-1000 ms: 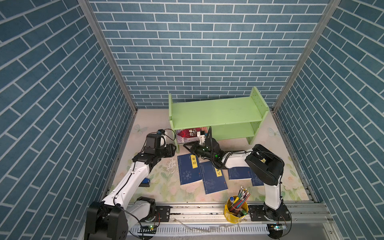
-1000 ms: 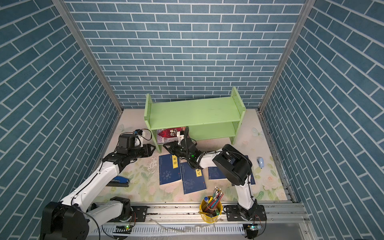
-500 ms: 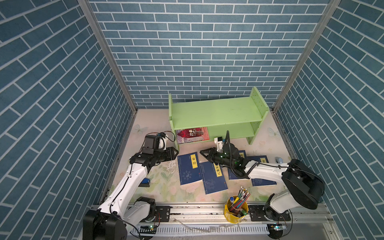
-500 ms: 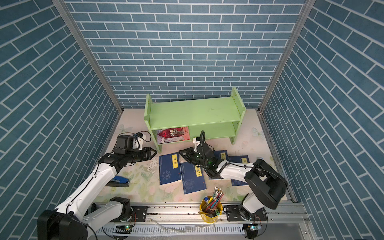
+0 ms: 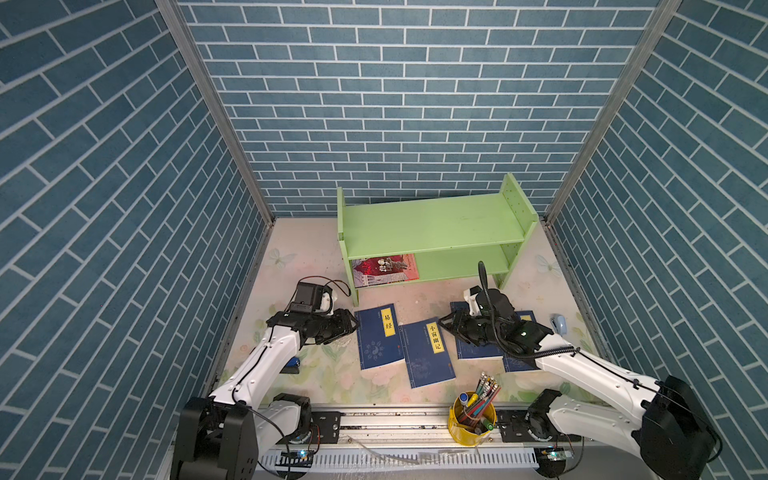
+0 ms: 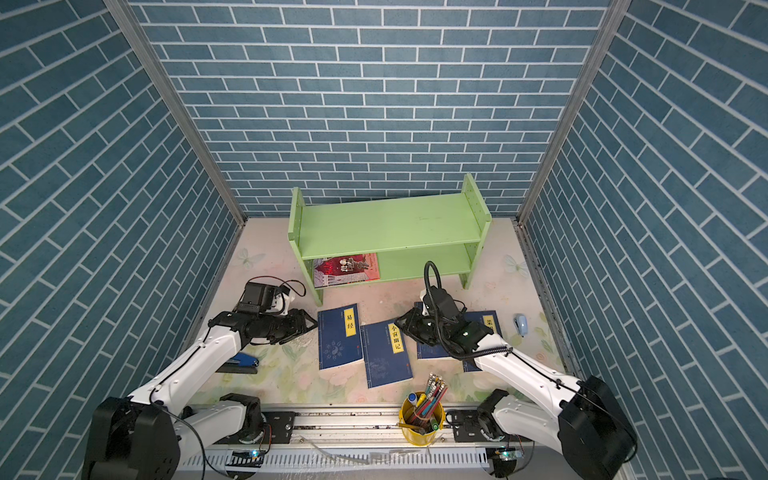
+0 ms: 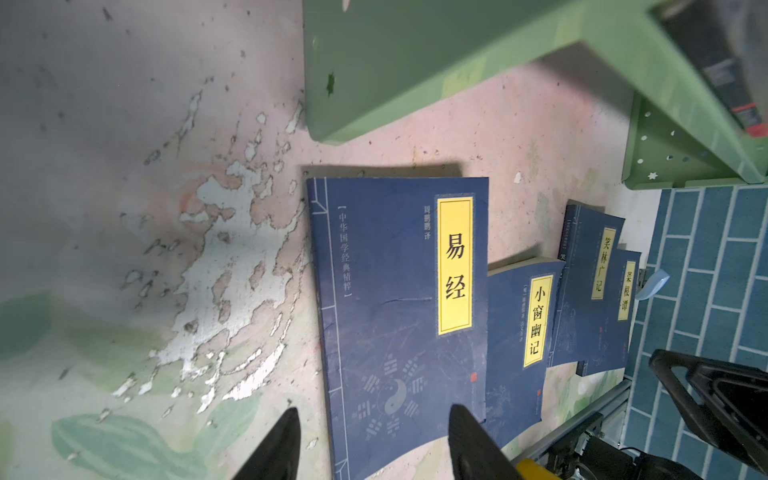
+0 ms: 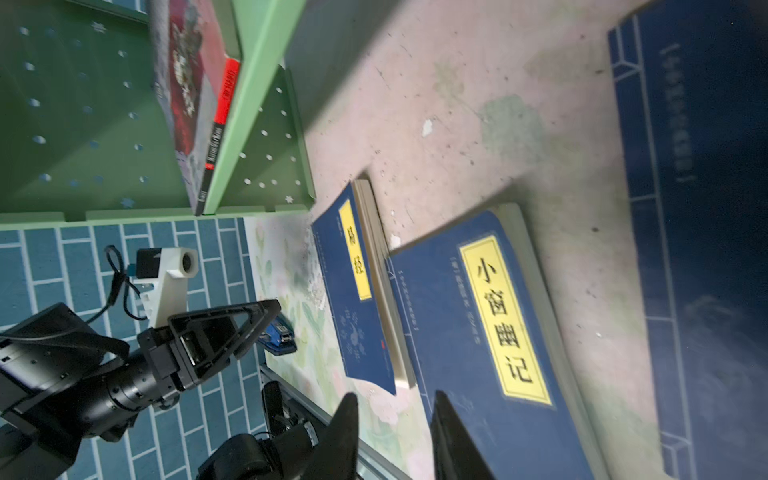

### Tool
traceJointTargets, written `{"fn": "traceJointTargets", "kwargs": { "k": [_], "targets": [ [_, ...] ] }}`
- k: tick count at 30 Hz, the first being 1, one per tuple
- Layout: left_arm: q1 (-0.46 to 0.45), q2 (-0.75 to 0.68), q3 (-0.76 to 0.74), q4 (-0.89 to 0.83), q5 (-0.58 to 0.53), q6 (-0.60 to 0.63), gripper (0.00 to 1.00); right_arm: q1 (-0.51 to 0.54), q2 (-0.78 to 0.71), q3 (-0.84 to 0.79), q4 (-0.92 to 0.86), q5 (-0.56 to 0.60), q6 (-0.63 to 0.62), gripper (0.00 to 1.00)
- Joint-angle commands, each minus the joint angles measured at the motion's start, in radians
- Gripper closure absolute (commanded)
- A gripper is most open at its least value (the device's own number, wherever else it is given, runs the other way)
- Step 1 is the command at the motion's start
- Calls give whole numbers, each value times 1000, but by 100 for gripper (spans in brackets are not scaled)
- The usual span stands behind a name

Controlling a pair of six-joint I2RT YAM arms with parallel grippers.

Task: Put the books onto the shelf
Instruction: 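Withdraw the right gripper from the shelf toward the blue books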

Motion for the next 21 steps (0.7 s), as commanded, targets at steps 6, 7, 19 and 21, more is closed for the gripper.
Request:
{"fn": "traceJointTargets", "kwargs": {
  "k": [6,7,19,21],
  "targets": [
    [6,39,-73,29,8,-52,40,-36,118,39,-12,-171,-88,65],
    [6,40,-89,39,9,-63,39,-33,139,53,-4,-188,-98,65],
    [2,106,-96,92,27,-68,41,-32,186,79,-160,-138,-193,64],
    [-9,70,-100,87,26,-60,41,-38,190,67,-196,-91,-198,63]
  ]
}}
